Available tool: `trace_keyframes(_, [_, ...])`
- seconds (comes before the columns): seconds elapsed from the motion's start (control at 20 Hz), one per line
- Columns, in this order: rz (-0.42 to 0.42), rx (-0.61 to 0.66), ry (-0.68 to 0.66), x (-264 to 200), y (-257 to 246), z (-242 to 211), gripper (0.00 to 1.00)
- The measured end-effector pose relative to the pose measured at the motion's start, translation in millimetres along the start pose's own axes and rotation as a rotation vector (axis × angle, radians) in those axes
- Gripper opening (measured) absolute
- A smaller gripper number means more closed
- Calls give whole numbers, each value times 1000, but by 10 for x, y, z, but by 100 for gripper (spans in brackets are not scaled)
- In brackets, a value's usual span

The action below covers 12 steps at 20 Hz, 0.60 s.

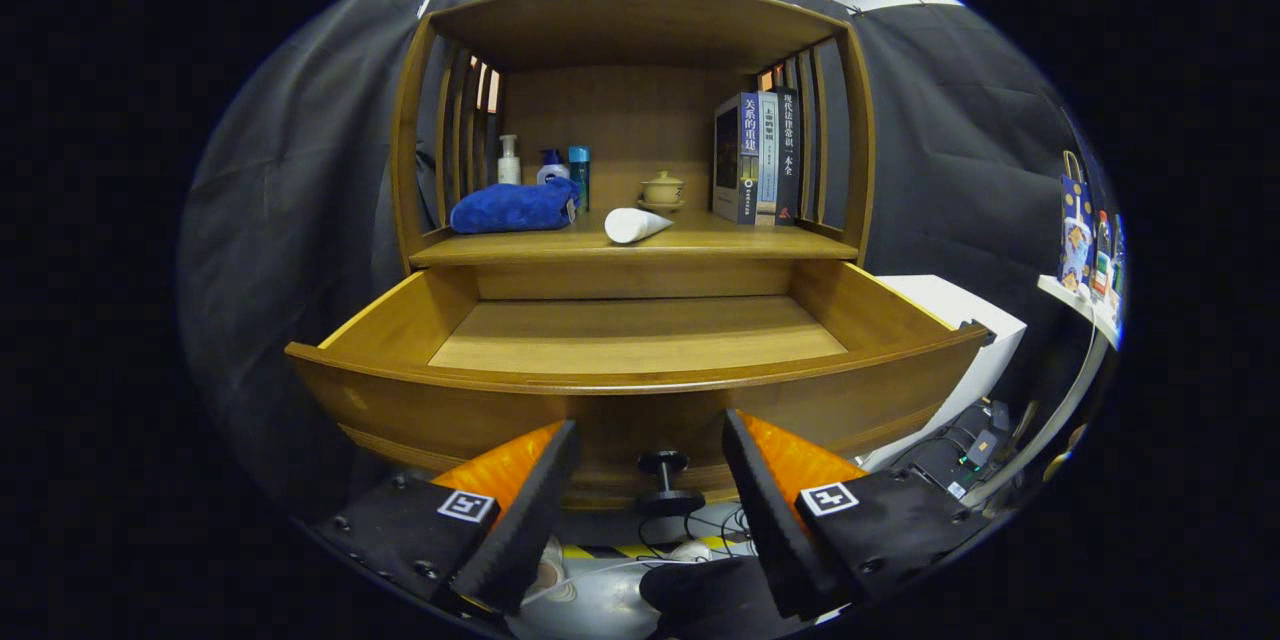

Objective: Pull open the drawer, take out the items inside it, and place them on the countertop above the cabinet.

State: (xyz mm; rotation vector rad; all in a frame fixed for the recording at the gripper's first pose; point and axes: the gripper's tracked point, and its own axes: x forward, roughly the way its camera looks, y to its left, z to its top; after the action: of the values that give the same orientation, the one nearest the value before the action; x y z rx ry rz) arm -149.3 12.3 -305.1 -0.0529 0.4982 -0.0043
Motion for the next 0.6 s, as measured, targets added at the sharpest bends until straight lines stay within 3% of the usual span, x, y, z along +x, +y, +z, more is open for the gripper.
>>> trace_keyframes(0.6, [-28,24,-4,316,-48,153,96])
